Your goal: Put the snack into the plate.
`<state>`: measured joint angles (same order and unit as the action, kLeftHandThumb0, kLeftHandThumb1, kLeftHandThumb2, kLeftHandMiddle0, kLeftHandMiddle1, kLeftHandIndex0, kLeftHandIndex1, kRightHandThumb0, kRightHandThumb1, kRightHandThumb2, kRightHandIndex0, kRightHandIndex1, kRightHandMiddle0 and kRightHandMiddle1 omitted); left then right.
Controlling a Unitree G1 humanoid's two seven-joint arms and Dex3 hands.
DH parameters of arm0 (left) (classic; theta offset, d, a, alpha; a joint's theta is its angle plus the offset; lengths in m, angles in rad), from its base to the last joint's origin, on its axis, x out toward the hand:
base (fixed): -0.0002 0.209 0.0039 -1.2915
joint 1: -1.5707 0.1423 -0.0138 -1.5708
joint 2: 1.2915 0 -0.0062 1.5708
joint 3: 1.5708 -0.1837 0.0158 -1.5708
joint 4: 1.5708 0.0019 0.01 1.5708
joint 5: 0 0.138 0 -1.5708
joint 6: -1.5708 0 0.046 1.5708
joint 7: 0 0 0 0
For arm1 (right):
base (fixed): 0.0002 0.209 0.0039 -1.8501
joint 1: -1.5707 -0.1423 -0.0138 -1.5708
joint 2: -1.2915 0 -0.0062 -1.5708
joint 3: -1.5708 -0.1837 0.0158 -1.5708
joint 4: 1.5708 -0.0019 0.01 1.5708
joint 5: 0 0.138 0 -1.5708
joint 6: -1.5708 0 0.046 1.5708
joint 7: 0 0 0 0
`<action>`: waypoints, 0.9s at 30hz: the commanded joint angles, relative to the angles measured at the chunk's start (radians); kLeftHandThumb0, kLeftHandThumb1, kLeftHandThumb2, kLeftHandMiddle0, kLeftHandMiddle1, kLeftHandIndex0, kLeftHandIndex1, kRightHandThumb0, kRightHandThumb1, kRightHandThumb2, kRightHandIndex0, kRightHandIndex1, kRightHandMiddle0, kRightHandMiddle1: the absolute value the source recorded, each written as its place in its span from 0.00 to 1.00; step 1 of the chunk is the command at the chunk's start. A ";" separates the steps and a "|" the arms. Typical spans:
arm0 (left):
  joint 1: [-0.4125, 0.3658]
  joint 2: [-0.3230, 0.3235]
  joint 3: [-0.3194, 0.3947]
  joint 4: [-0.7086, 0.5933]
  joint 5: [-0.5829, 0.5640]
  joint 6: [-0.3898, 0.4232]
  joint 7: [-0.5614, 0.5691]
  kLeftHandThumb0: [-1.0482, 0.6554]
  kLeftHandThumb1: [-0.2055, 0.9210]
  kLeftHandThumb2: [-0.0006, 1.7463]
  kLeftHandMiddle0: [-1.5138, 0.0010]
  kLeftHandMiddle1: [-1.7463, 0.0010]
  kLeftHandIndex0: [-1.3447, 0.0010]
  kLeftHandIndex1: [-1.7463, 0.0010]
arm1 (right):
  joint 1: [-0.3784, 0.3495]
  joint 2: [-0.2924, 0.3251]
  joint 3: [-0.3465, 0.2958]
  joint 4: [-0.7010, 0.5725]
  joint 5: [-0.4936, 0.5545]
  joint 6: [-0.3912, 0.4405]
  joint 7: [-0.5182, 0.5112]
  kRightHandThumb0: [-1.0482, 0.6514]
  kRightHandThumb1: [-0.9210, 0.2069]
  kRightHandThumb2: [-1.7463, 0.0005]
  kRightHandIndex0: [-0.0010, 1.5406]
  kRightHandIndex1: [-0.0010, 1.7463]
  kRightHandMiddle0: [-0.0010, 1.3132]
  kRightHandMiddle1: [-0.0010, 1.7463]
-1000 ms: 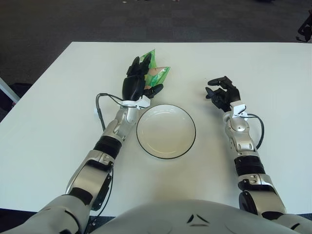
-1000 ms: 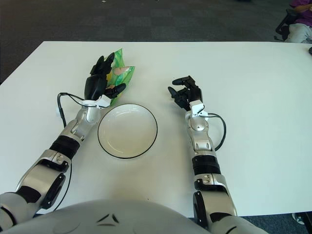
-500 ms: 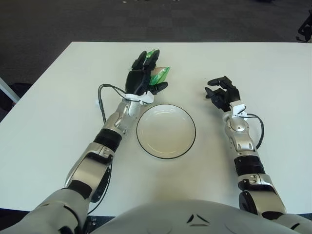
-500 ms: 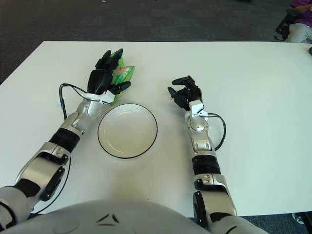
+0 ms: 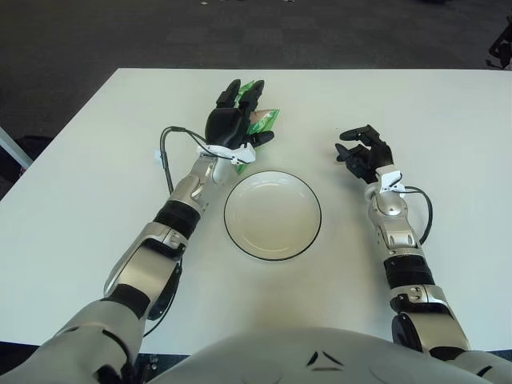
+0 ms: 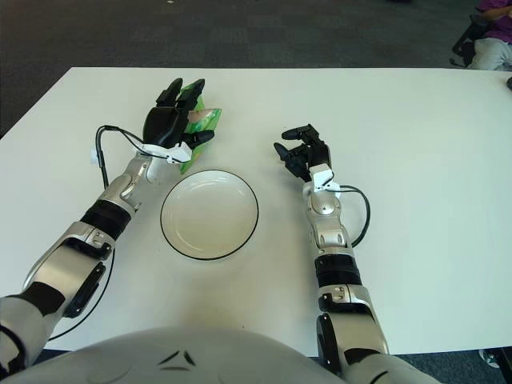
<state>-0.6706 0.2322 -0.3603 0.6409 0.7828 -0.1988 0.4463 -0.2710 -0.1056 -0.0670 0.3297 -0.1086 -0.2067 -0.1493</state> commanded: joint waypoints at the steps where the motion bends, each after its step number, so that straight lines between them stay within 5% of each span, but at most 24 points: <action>1: -0.055 0.017 -0.016 0.054 0.009 0.027 -0.031 0.04 1.00 0.29 0.79 0.99 0.73 0.96 | -0.007 -0.005 0.000 0.000 -0.012 0.012 -0.007 0.61 0.01 0.91 0.47 0.70 0.36 0.71; 13: -0.154 0.020 -0.083 0.303 0.045 0.026 0.058 0.05 1.00 0.26 0.79 0.99 0.71 0.97 | -0.001 -0.006 0.002 -0.013 -0.011 0.021 -0.008 0.61 0.01 0.91 0.47 0.70 0.36 0.71; 27: -0.189 0.011 -0.113 0.422 0.012 0.011 0.059 0.05 1.00 0.26 0.77 0.99 0.70 0.97 | 0.004 -0.009 0.002 -0.028 -0.009 0.030 -0.002 0.61 0.01 0.92 0.47 0.69 0.36 0.71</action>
<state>-0.8444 0.2398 -0.4620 1.0352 0.8001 -0.1824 0.5159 -0.2707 -0.1062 -0.0641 0.3243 -0.1085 -0.1863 -0.1515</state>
